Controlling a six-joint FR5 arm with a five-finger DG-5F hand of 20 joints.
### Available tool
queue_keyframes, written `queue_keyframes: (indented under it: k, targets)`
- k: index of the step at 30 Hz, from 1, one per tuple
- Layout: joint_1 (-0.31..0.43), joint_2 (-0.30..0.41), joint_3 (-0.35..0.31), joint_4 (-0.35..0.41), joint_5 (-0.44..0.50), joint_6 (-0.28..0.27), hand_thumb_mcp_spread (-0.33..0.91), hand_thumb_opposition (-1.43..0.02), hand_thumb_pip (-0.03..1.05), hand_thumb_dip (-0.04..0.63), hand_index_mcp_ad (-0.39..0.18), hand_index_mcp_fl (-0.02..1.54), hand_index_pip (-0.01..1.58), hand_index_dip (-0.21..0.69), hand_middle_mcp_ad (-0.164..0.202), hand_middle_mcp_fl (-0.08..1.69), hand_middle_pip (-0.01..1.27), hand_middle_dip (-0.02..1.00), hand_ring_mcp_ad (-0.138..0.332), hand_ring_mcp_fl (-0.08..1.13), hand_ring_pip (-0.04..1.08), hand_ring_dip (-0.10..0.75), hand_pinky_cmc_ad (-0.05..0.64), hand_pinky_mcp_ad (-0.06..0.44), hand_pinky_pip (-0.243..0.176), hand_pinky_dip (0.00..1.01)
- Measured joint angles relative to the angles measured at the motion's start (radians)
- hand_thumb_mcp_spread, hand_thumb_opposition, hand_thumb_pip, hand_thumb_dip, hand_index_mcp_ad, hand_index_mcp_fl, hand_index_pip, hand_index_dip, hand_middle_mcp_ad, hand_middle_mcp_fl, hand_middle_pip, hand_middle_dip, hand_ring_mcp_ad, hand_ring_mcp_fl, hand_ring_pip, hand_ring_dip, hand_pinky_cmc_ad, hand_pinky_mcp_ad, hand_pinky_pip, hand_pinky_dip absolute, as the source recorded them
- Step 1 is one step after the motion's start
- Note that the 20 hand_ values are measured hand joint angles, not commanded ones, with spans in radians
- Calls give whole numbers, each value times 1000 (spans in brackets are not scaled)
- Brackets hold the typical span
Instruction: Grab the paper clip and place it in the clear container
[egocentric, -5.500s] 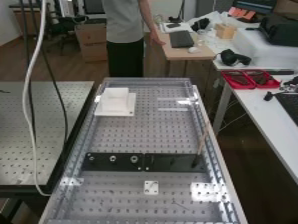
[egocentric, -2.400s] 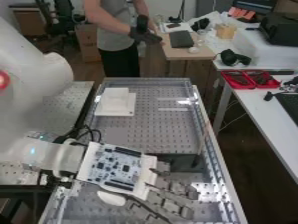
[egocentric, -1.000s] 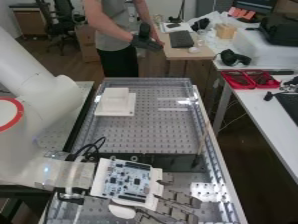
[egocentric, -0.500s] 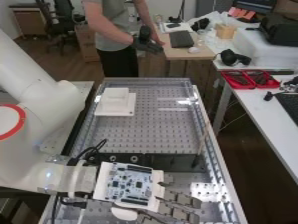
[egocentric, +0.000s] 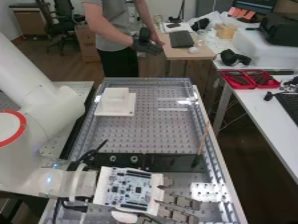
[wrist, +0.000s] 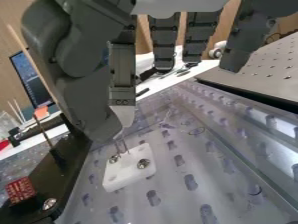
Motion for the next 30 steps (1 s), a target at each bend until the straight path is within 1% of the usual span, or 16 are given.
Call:
queue_keyframes:
  k: [19,22,23,26,30]
  targets:
    - [1,-5,-9,2,-3,2,468,-860,686,298,-134,239,1552,185,89,47,126,173,119,2,86,87,316,272,-26,192]
    - [1,-6,-9,1,-2,1,463,-866,686,298,-140,305,1552,188,89,47,126,173,119,2,87,87,316,272,-26,192]
    - [0,-7,-9,1,-1,2,478,-887,682,298,-154,326,1550,182,93,42,126,173,119,2,87,87,316,276,-26,192]
    - [0,-7,-10,5,-1,2,473,-911,665,298,-154,380,1529,180,93,75,124,173,120,0,87,87,316,272,-26,192]
    - [0,-4,-16,17,-1,7,480,-927,661,298,-152,435,1504,183,89,75,124,173,120,0,87,87,318,272,-24,192]
